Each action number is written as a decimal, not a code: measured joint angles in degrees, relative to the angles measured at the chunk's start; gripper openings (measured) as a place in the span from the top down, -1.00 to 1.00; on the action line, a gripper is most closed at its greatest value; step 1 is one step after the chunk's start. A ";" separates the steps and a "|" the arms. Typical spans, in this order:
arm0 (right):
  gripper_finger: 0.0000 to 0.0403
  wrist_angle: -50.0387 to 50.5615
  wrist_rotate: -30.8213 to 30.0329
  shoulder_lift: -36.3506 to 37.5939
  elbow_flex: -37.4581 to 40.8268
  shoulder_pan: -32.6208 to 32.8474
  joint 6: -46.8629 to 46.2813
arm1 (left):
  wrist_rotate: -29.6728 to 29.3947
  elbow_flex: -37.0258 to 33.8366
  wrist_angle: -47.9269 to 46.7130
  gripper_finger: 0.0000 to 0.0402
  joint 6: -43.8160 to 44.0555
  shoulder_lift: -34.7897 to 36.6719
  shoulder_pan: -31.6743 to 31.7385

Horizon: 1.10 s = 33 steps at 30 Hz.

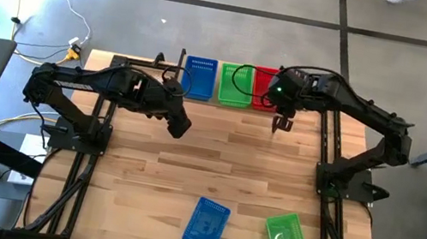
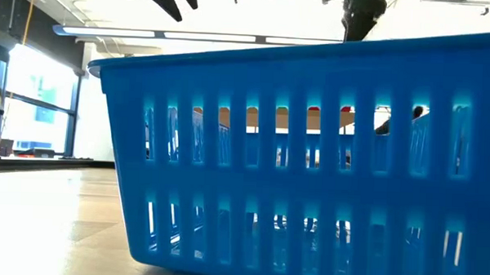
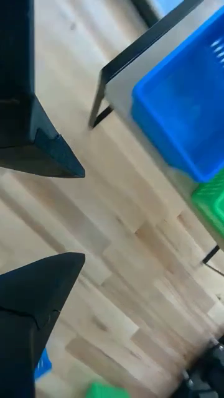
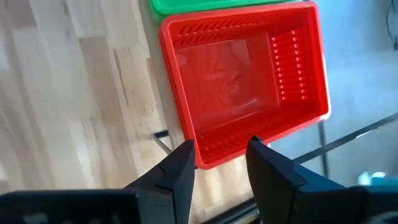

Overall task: Stack baskets on shelf by color
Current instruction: Stack the blue bin on top of the other blue bins on the shelf

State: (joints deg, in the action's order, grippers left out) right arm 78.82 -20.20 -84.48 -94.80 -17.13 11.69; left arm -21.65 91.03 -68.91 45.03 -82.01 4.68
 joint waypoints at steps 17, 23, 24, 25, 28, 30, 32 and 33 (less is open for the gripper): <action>0.35 -0.92 9.92 4.04 -0.04 8.83 -28.72 | 3.17 -0.01 2.12 0.02 13.38 -9.14 -12.24; 0.35 -1.44 9.72 4.01 -0.04 14.18 -34.64 | 3.09 0.03 3.29 0.02 15.95 -12.73 -16.85; 0.35 -1.70 9.66 3.96 -0.04 15.02 -35.57 | 3.08 0.03 3.40 0.02 16.39 -13.45 -17.55; 0.35 -1.91 9.46 3.91 -0.04 15.84 -36.64 | 3.06 0.03 3.88 0.02 16.92 -14.19 -18.17; 0.35 -2.32 9.31 3.75 -0.04 18.14 -39.67 | 3.10 0.03 4.86 0.02 18.92 -16.12 -19.86; 0.35 -2.62 9.09 3.53 -0.03 19.56 -41.37 | 3.13 0.03 6.15 0.02 20.08 -17.50 -20.92; 0.35 -2.89 8.36 3.42 -0.02 20.95 -42.51 | 3.26 0.03 6.92 0.02 21.12 -19.04 -21.92; 0.35 -3.19 8.20 3.39 -0.02 21.52 -42.83 | 3.26 0.03 7.43 0.02 21.68 -19.82 -22.44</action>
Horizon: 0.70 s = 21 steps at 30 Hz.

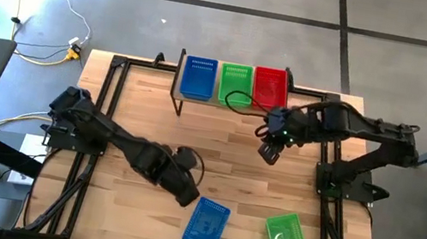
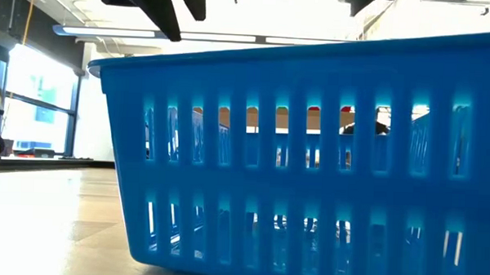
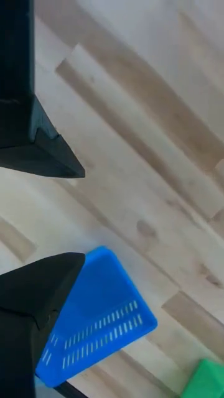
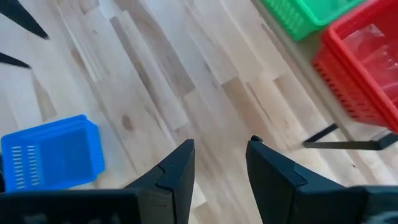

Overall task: Stack baskets on shelf by color
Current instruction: Stack the blue bin on top of the other blue bins on the shelf

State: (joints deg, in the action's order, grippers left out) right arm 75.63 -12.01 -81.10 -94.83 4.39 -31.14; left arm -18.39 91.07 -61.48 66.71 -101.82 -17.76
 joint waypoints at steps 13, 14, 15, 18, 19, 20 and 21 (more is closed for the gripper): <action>0.35 -0.59 -0.42 -0.18 0.02 4.44 -2.16 | 2.35 -0.01 9.16 0.02 3.70 -7.47 -2.94; 0.35 -0.62 -0.69 -0.18 0.02 4.74 -2.49 | 2.38 -0.02 9.56 0.02 3.77 -7.97 -3.00; 0.35 -0.63 -1.21 -0.18 0.02 5.10 -2.91 | 2.36 -0.01 10.47 0.02 3.87 -8.45 -3.00; 0.35 -0.61 -1.89 -0.18 0.02 5.98 -3.47 | 2.74 -0.02 11.69 0.02 4.30 -10.11 -3.06; 0.35 -0.61 -1.91 -0.18 0.02 6.24 -3.49 | 2.77 -0.02 12.76 0.02 4.36 -10.77 -3.09; 0.35 -0.61 -1.91 -0.18 0.02 6.48 -3.49 | 2.80 0.00 13.53 0.02 4.64 -11.31 -3.16; 0.35 -0.59 -1.91 -0.18 0.02 6.66 -3.50 | 2.82 0.00 13.30 0.02 5.01 -11.78 -3.28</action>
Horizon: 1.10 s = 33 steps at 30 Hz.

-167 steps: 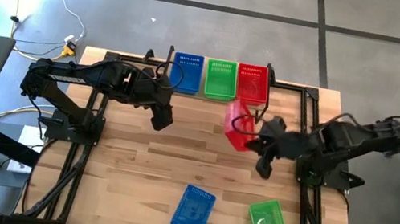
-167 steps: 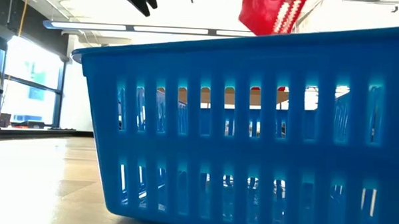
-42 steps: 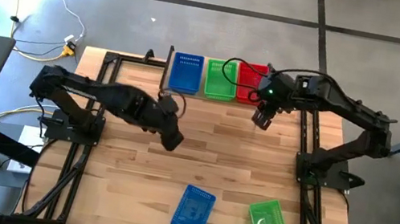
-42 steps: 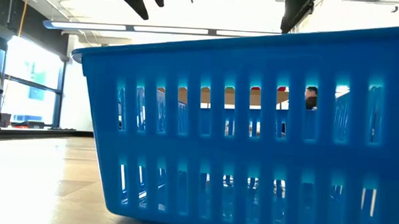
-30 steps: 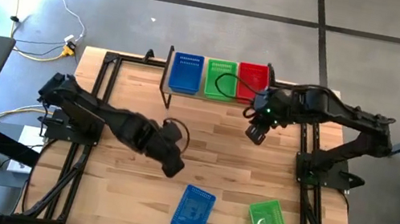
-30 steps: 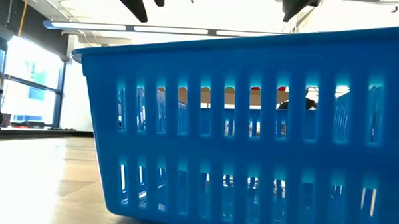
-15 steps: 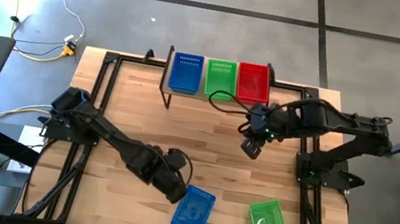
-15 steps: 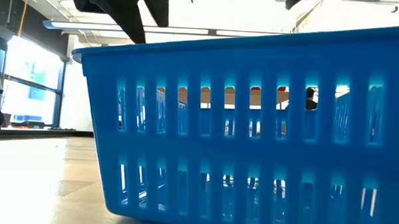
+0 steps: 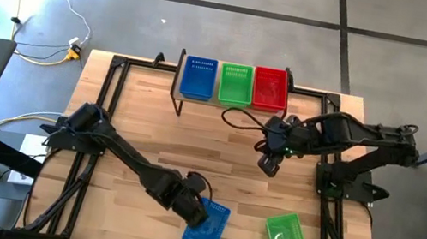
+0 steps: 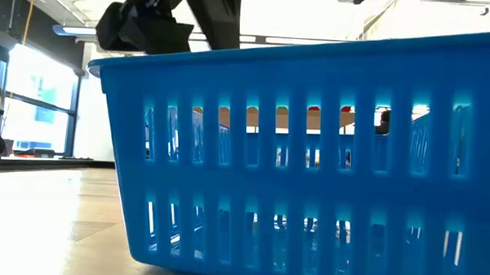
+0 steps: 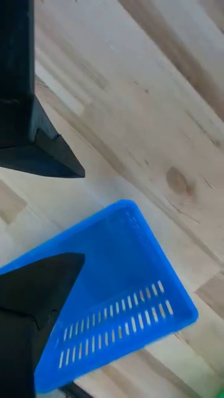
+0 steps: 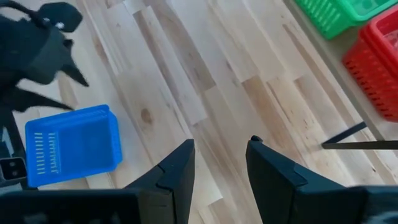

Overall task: Stack baskets on shelf by color
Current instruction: Stack the blue bin on top of the other blue bins on the shelf

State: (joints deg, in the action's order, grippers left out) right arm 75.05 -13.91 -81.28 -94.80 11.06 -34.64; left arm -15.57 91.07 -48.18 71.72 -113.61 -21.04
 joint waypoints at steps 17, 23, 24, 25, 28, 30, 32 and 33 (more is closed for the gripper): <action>0.35 0.14 0.39 0.00 0.04 0.34 -0.06 | 6.13 0.00 3.61 0.04 1.66 -8.20 -0.50; 0.35 0.14 0.39 0.00 0.04 0.34 -0.04 | 7.80 -0.02 3.57 0.35 0.52 -8.53 -0.43; 0.35 0.15 0.39 0.00 0.04 0.34 -0.04 | 7.81 -0.02 3.46 0.43 -0.03 -8.46 -0.35; 0.35 0.15 0.39 0.00 0.04 0.34 -0.05 | 7.80 -0.02 3.43 0.52 -0.63 -8.33 -0.23; 0.35 0.15 0.39 0.00 0.04 0.34 -0.03 | 7.77 0.21 3.43 0.78 -2.17 -8.02 0.18; 0.35 0.13 0.37 0.00 0.04 0.34 -0.01 | 7.81 0.55 3.12 0.93 -3.63 -8.02 0.55; 0.35 0.15 0.39 0.00 0.04 0.34 -0.03 | 7.83 1.31 3.02 0.97 -5.13 -8.02 1.02; 0.35 0.14 0.37 0.00 0.04 0.34 -0.03 | 7.91 1.71 2.94 0.96 -5.95 -8.02 1.31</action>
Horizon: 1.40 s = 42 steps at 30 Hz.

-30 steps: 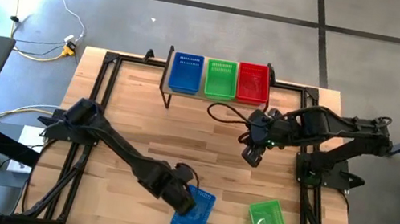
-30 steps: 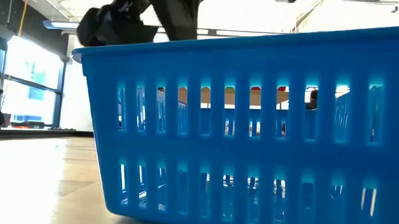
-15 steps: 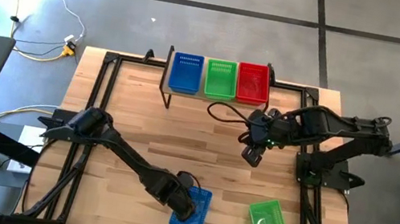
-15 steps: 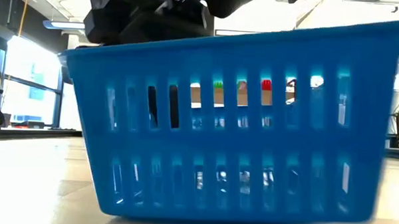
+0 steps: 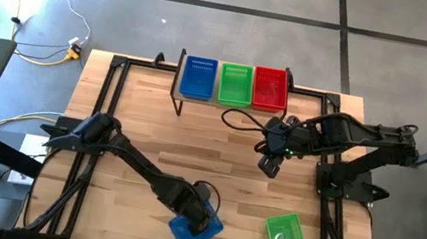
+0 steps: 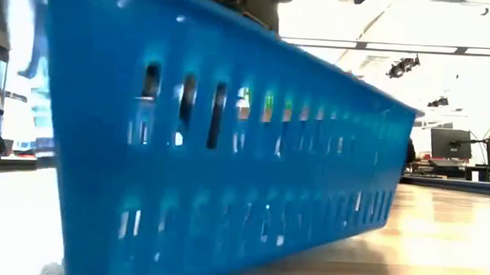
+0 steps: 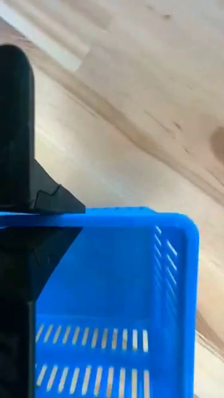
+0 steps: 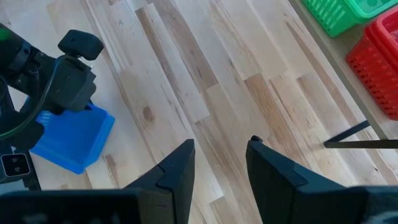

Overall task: Stack baskets on shelf by color
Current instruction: Stack the blue bin on top of the other blue bins on the shelf

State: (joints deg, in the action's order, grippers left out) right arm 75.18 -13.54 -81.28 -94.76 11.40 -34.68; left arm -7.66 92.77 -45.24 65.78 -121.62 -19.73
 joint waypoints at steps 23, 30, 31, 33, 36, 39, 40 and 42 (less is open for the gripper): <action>0.35 2.29 -5.88 0.04 0.00 -3.01 2.14 | -7.34 5.44 -9.72 1.00 -20.97 19.00 14.34; 0.35 1.74 -6.14 0.04 0.00 -6.33 4.53 | -9.34 5.40 -11.56 1.00 -24.97 24.88 21.11; 0.35 1.72 -6.16 0.04 0.00 -6.82 5.01 | -9.71 5.40 -11.30 1.00 -25.50 25.52 22.03; 0.35 1.68 -6.21 0.04 0.00 -7.82 5.88 | -9.84 5.42 -11.18 1.00 -26.53 26.95 24.26; 0.35 1.66 -6.08 0.04 0.00 -9.25 7.16 | -9.96 5.42 -11.02 1.00 -28.08 28.38 27.59; 0.35 1.64 -6.04 0.04 0.00 -10.49 8.46 | -10.66 5.42 -11.10 1.00 -29.29 29.77 31.16; 0.35 1.64 -6.01 0.04 0.00 -10.87 9.08 | -10.96 5.42 -11.11 1.00 -29.74 30.21 32.40; 0.35 1.64 -5.75 0.04 0.00 -11.54 9.81 | -11.02 5.42 -11.09 1.00 -30.44 30.91 34.97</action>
State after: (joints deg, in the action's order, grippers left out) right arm 76.82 -19.29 -81.23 -94.76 -0.14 -24.86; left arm -18.68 98.19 -56.34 35.34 -90.71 15.24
